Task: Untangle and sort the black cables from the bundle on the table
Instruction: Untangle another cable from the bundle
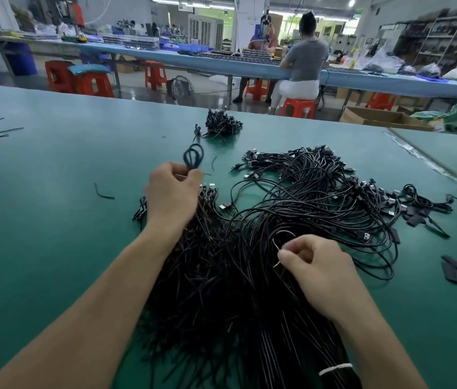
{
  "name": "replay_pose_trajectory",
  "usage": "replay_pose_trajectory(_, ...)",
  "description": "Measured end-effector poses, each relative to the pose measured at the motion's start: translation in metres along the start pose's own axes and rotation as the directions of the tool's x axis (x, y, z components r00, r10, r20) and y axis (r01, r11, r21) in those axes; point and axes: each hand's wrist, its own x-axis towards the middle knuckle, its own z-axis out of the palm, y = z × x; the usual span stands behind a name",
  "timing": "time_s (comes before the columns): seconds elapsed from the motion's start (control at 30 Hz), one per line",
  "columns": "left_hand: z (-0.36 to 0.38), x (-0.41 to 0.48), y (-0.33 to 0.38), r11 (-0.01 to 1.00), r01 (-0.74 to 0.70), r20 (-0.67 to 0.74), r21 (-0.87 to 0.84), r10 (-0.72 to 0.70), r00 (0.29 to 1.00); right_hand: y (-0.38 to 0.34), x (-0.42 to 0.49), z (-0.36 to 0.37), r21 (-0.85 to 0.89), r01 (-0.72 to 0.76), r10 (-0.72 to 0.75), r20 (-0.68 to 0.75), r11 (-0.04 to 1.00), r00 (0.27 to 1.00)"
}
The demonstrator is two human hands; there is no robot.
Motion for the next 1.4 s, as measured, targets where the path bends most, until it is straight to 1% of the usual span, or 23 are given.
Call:
replay_pose_trajectory(0.07,-0.004,0.019,-0.010,0.987,0.019,-0.063,0.160,-0.009,0.998,0.003,-0.002,0.002,-0.192,0.021,-0.016,0.027,0.981,1.000)
replay_pose_trajectory(0.17,-0.005,0.035,-0.024,0.944,0.074,0.009,0.321,-0.081,0.997,0.001,-0.006,0.011,-0.265,0.045,-0.036,0.039,0.963,0.999)
replay_pose_trajectory(0.3,0.001,0.030,-0.028,0.843,0.030,0.086,0.537,-0.090,0.992,-0.004,-0.010,0.018,-0.316,0.081,-0.067,0.054,0.945,0.996)
replay_pose_trajectory(0.33,0.002,0.025,-0.024,0.811,0.005,0.070,0.585,-0.056,0.996,-0.004,-0.010,0.018,-0.327,0.088,-0.069,0.068,0.941,0.995)
replay_pose_trajectory(0.4,0.004,0.012,-0.012,0.760,-0.125,0.050,0.638,0.121,0.991,-0.005,-0.011,0.017,-0.341,0.087,-0.062,0.083,0.936,0.995)
replay_pose_trajectory(0.47,0.009,-0.003,0.005,0.744,-0.322,0.108,0.585,0.322,0.941,-0.006,-0.011,0.016,-0.348,0.080,-0.055,0.081,0.934,0.995)
replay_pose_trajectory(0.5,0.012,-0.011,0.014,0.746,-0.402,0.168,0.531,0.372,0.913,-0.006,-0.011,0.016,-0.346,0.077,-0.053,0.078,0.935,0.996)
replay_pose_trajectory(0.57,0.020,-0.026,0.028,0.764,-0.466,0.334,0.446,0.342,0.879,-0.006,-0.009,0.014,-0.319,0.057,-0.034,0.079,0.946,0.996)
replay_pose_trajectory(0.6,0.024,-0.032,0.030,0.760,-0.469,0.426,0.449,0.280,0.860,-0.006,-0.009,0.013,-0.297,0.042,-0.016,0.089,0.954,0.996)
replay_pose_trajectory(0.67,0.031,-0.040,0.030,0.688,-0.483,0.575,0.542,0.116,0.810,-0.004,-0.007,0.012,-0.258,0.019,0.010,0.110,0.966,0.994)
replay_pose_trajectory(0.73,0.035,-0.046,0.025,0.645,-0.472,0.599,0.602,0.026,0.800,-0.001,-0.004,0.012,-0.218,0.000,0.021,0.094,0.976,0.995)
replay_pose_trajectory(0.83,0.034,-0.058,0.025,0.707,-0.441,0.564,0.553,0.072,0.823,0.001,0.001,0.011,-0.060,-0.012,0.010,-0.031,0.998,0.999)
replay_pose_trajectory(0.9,0.029,-0.072,0.029,0.705,-0.476,0.516,0.525,0.181,0.837,0.000,0.003,0.010,0.099,-0.019,0.030,-0.108,0.995,0.994)
replay_pose_trajectory(0.97,0.020,-0.084,0.033,0.701,-0.530,0.458,0.477,0.317,0.831,-0.003,0.006,0.009,0.244,-0.026,0.057,-0.121,0.969,0.991)
replay_pose_trajectory(1.0,0.016,-0.088,0.036,0.722,-0.556,0.494,0.411,0.336,0.802,-0.005,0.007,0.010,0.313,-0.049,0.083,-0.094,0.949,0.992)
replay_pose_trajectory(1.03,0.012,-0.091,0.038,0.761,-0.563,0.581,0.324,0.310,0.753,-0.005,0.009,0.011,0.390,-0.085,0.116,-0.057,0.917,0.992)
replay_pose_trajectory(1.1,0.006,-0.096,0.045,0.840,-0.518,0.798,0.163,0.196,0.570,-0.005,0.013,0.011,0.561,-0.164,0.197,0.003,0.812,0.980)
replay_pose_trajectory(1.13,0.004,-0.098,0.047,0.859,-0.495,0.870,0.132,0.139,0.473,-0.005,0.014,0.010,0.624,-0.191,0.232,0.016,0.757,0.973)
replay_pose_trajectory(1.17,0.002,-0.098,0.047,0.863,-0.488,0.910,0.132,0.089,0.404,-0.005,0.014,0.008,0.665,-0.198,0.257,0.010,0.720,0.966)
replay_pose_trajectory(1.2,0.001,-0.097,0.047,0.855,-0.497,0.930,0.147,0.051,0.364,-0.003,0.015,0.006,0.690,-0.185,0.271,-0.017,0.700,0.962)
replay_pose_trajectory(1.27,-0.002,-0.094,0.045,0.813,-0.537,0.935,0.226,-0.027,0.353,-0.001,0.013,0.002,0.696,-0.128,0.268,-0.096,0.707,0.959)
replay_pose_trajectory(1.33,-0.005,-0.088,0.043,0.773,-0.551,0.916,0.314,-0.094,0.390,-0.002,0.011,-0.001,0.653,-0.052,0.206,-0.160,0.755,0.965)
replay_pose_trajectory(1.4,-0.007,-0.082,0.040,0.808,-0.501,0.913,0.310,-0.106,0.395,-0.006,0.008,-0.002,0.588,0.039,0.089,-0.187,0.808,0.978)
